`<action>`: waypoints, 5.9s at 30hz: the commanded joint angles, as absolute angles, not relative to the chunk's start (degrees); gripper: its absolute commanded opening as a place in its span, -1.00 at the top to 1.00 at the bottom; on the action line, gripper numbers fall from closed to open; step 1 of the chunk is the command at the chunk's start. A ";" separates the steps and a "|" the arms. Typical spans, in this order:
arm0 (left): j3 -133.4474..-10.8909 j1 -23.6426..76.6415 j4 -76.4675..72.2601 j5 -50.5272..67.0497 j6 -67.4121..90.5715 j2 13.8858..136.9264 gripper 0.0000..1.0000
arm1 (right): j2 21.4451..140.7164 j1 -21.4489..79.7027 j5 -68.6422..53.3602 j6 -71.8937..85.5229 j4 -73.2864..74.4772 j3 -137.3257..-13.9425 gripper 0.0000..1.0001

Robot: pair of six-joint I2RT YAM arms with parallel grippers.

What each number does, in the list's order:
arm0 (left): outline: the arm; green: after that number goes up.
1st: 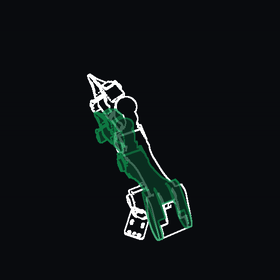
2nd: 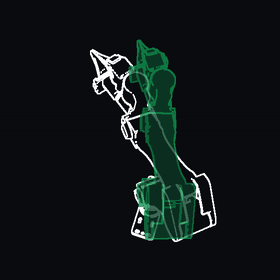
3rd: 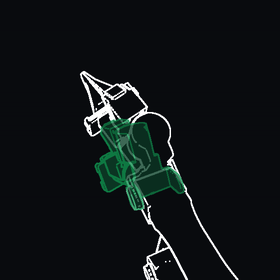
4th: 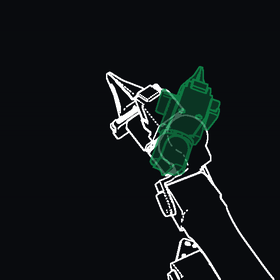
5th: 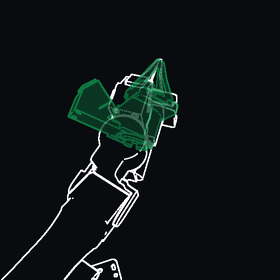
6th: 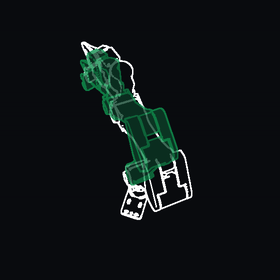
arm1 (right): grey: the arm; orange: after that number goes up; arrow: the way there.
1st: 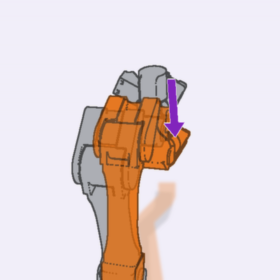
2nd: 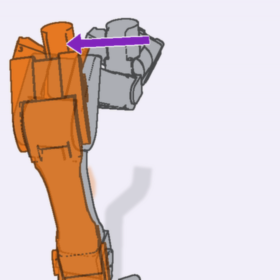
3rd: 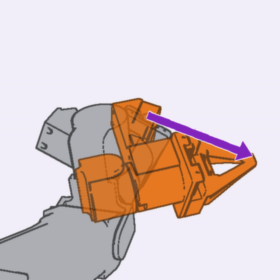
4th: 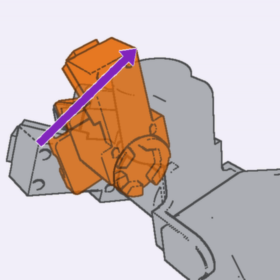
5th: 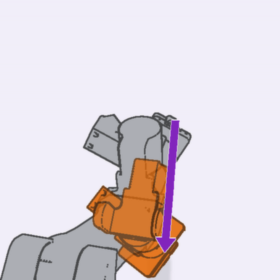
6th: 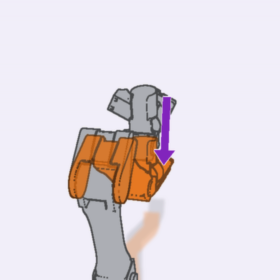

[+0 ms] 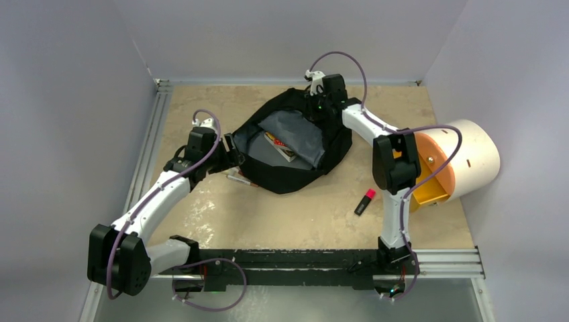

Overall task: Pack the student bag
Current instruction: Adjust the student bag at the center of the board.

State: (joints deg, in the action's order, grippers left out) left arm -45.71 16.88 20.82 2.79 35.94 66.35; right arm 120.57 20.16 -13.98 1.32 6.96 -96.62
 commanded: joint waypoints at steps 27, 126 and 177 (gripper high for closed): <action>-46.24 16.61 18.50 2.10 37.25 67.54 -0.35 | 101.94 31.74 -24.52 4.75 8.51 -83.40 1.00; -41.45 20.42 14.81 15.15 38.76 65.26 1.00 | 98.27 51.41 2.49 21.75 5.96 -69.91 0.38; -49.31 18.46 12.86 -0.26 41.31 81.14 0.07 | 93.08 51.35 3.65 24.63 4.99 -67.55 0.27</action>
State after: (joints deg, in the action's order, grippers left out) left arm -49.95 18.76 15.84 -0.40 42.24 81.54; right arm 95.92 51.00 2.11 22.92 4.84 -66.50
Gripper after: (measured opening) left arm 0.469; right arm 0.354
